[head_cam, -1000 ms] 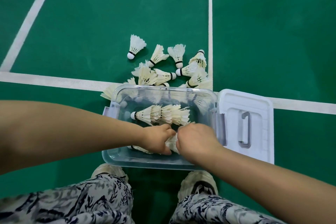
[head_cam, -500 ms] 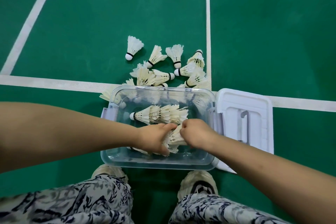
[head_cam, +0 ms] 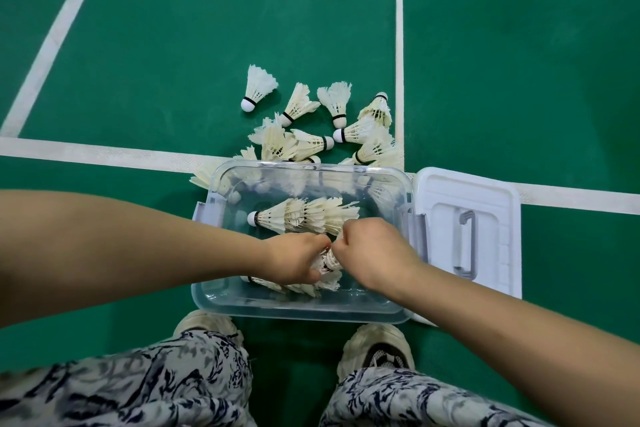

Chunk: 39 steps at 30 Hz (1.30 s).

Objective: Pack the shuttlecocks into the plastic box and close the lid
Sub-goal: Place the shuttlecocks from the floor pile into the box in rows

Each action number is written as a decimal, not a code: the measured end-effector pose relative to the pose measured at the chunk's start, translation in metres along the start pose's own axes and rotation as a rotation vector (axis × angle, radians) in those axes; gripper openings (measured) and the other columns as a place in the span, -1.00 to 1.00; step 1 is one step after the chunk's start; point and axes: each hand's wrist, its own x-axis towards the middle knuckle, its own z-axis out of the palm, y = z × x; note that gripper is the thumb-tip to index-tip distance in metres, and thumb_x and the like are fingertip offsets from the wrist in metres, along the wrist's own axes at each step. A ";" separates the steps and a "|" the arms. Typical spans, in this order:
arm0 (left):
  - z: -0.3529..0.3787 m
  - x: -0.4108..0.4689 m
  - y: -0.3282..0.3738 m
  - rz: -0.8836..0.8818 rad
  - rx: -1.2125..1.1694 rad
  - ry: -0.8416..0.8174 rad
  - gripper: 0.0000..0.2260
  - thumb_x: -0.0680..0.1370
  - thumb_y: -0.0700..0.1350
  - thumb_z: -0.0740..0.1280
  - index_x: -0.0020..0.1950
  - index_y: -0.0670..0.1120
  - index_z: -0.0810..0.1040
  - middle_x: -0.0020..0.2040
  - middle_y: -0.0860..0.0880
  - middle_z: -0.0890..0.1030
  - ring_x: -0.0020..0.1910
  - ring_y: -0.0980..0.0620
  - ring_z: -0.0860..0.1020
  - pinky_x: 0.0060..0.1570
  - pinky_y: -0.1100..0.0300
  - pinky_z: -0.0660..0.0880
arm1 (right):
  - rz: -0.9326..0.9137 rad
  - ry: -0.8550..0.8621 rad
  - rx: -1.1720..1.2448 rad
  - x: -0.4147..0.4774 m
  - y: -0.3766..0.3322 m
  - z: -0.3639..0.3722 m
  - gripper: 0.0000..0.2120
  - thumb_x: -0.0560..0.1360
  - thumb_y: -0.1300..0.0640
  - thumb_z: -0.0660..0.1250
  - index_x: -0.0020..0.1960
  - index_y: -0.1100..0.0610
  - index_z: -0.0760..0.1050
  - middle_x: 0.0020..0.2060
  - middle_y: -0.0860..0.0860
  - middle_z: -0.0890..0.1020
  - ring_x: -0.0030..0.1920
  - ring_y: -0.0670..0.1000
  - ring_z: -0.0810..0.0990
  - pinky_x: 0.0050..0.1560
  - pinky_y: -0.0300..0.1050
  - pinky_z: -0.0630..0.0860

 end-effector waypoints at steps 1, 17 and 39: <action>-0.001 0.000 0.000 0.000 -0.004 0.000 -0.66 0.48 -0.10 0.28 0.20 -0.20 0.33 0.14 -0.20 0.49 0.07 -0.16 0.47 0.08 -0.02 0.42 | -0.003 0.000 -0.008 0.001 0.001 0.000 -0.78 0.51 0.06 0.11 -0.17 0.15 0.45 -0.12 0.17 0.59 -0.18 0.11 0.42 -0.21 -0.15 0.31; -0.010 0.000 0.000 -0.050 -0.095 -0.053 -0.60 0.50 -0.08 0.27 0.30 -0.11 0.29 0.15 -0.11 0.48 -0.01 -0.03 0.41 0.02 0.13 0.37 | -0.004 -0.054 0.026 0.003 0.008 0.000 -0.79 0.51 0.06 0.14 -0.15 0.17 0.46 -0.14 0.17 0.56 -0.18 0.11 0.43 -0.22 -0.15 0.31; -0.009 -0.004 0.004 0.043 0.018 -0.134 -0.52 0.54 0.00 0.26 0.42 -0.08 0.25 0.39 -0.08 0.36 0.31 -0.05 0.36 0.23 0.19 0.28 | -0.018 -0.479 -0.421 0.002 0.007 0.022 -0.82 0.50 0.32 0.17 -0.27 0.22 0.42 -0.32 0.04 0.44 -0.26 0.08 0.46 -0.24 -0.13 0.39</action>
